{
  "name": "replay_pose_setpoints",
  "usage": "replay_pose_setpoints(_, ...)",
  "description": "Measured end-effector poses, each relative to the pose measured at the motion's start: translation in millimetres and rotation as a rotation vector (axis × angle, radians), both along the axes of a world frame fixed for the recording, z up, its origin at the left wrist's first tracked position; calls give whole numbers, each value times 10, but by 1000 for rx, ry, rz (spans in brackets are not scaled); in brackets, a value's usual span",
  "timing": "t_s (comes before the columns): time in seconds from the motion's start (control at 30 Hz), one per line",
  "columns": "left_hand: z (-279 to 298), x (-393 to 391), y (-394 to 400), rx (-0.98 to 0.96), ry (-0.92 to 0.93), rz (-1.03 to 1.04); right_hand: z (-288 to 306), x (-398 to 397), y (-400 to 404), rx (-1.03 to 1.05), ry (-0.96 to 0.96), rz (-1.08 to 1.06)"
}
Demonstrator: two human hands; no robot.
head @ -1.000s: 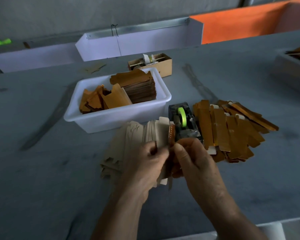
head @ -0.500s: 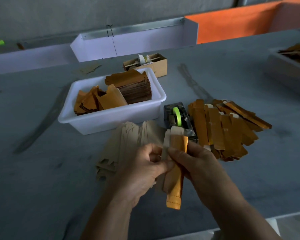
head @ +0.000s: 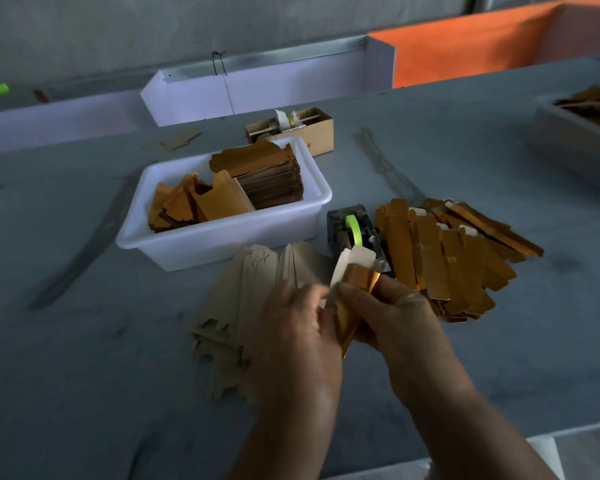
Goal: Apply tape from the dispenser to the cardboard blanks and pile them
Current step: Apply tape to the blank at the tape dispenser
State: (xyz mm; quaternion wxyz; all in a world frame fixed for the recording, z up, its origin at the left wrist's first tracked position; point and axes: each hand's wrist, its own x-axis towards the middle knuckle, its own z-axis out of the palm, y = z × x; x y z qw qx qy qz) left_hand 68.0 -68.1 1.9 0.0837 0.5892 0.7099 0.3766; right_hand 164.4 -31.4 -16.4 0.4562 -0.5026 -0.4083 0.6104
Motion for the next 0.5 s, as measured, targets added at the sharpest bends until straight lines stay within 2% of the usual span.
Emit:
replay_pose_setpoints(0.1,-77,126,-39,17,405,-34,0,3,2,-2,-2,-10)
replay_pose_setpoints(0.17,-85,201,-66,-51,499,-21,-2,6,-6,-3,-26,-14)
replay_pose_setpoints(0.23,-94,264,-76,-99,431,-80,-11,3,-15,-5,-42,-13)
replay_pose_setpoints(0.27,-102,266,-72,-106,337,-83,-13,3,-18,-8,-50,-11)
replay_pose_setpoints(0.3,-125,227,-42,-85,286,-39,-13,0,-18,-7,-64,-6)
replay_pose_setpoints(0.37,-205,204,-68,-72,206,-82,-18,-4,-8,16,-106,0)
replay_pose_setpoints(0.43,-201,158,-38,-83,-7,-96,5,2,14,36,-121,-15)
replay_pose_setpoints(0.5,-127,114,-19,-131,-319,-27,57,15,35,45,-83,-23)
